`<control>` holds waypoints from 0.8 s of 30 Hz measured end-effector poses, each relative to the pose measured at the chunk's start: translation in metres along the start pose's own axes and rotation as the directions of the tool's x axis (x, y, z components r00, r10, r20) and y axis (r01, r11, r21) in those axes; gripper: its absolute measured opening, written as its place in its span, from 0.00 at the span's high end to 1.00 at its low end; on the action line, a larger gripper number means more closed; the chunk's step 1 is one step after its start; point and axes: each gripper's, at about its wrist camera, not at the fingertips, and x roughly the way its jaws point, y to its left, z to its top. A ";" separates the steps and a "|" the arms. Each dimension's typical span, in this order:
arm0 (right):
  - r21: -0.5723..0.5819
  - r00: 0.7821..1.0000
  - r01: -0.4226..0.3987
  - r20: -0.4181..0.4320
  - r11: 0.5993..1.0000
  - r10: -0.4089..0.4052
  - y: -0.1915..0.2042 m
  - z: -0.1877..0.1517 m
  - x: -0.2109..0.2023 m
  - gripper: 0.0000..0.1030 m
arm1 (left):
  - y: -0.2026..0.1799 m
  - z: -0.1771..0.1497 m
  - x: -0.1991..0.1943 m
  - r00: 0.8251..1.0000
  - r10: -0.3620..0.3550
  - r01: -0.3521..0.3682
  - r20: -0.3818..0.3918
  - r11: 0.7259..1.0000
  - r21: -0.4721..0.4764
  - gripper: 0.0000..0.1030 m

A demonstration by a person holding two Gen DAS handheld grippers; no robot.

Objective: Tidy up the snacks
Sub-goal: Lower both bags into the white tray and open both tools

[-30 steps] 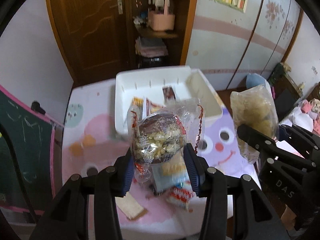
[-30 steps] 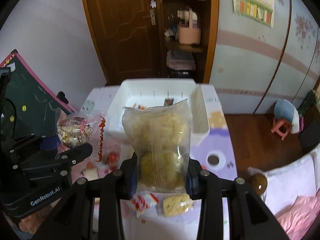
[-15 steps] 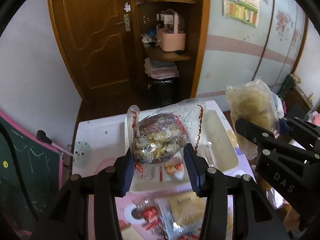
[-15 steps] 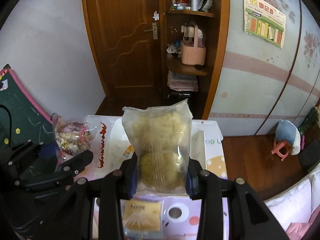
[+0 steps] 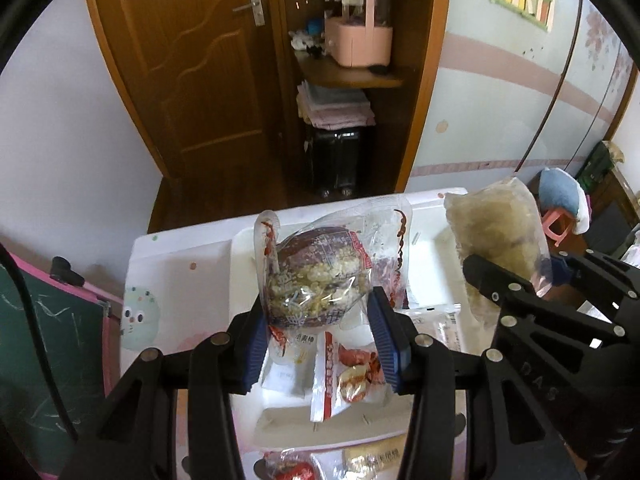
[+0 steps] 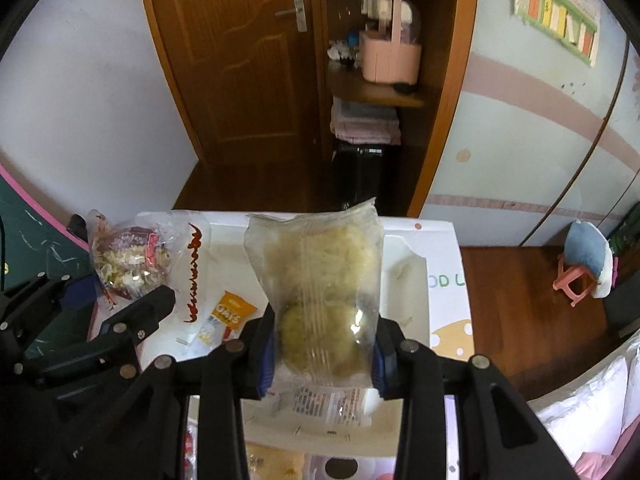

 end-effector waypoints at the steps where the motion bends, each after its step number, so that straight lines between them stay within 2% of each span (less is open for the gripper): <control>1: 0.001 1.000 0.000 -0.014 1.000 0.000 -0.001 0.001 0.010 0.64 | -0.001 0.001 0.007 1.000 0.001 -0.001 -0.009 1.000 -0.002 0.56; 11: -0.007 0.995 0.007 -0.100 1.000 -0.007 -0.007 -0.005 0.070 0.64 | -0.004 0.000 0.072 0.997 0.017 -0.018 -0.079 1.000 -0.014 0.56; 24: -0.002 0.981 0.031 -0.189 1.000 -0.031 -0.020 -0.012 0.127 0.63 | -0.006 -0.004 0.126 0.989 0.046 -0.047 -0.142 0.999 -0.003 0.55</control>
